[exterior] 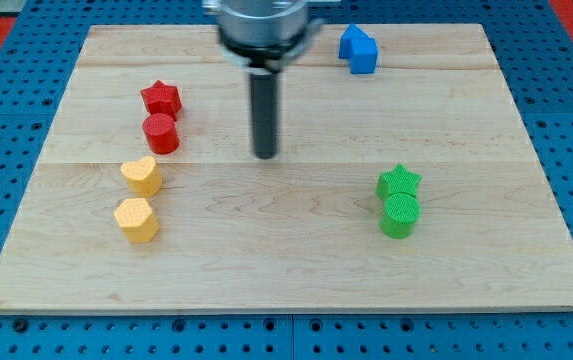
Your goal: Slide red circle along with red star a bit up
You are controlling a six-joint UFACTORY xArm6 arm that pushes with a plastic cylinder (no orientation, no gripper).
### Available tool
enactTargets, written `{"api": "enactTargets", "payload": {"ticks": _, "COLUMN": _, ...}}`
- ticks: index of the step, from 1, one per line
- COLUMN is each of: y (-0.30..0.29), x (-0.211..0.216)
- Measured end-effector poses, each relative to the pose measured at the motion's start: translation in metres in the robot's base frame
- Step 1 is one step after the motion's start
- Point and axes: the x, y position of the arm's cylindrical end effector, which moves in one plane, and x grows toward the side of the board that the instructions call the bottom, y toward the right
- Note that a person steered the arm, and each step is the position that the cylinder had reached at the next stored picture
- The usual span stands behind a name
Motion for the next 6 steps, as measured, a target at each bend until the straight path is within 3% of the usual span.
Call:
{"api": "enactTargets", "payload": {"ticks": 2, "y": -0.109, "x": 0.015}}
{"api": "enactTargets", "payload": {"ticks": 4, "y": -0.081, "x": -0.009}}
{"api": "enactTargets", "payload": {"ticks": 6, "y": -0.066, "x": -0.004}}
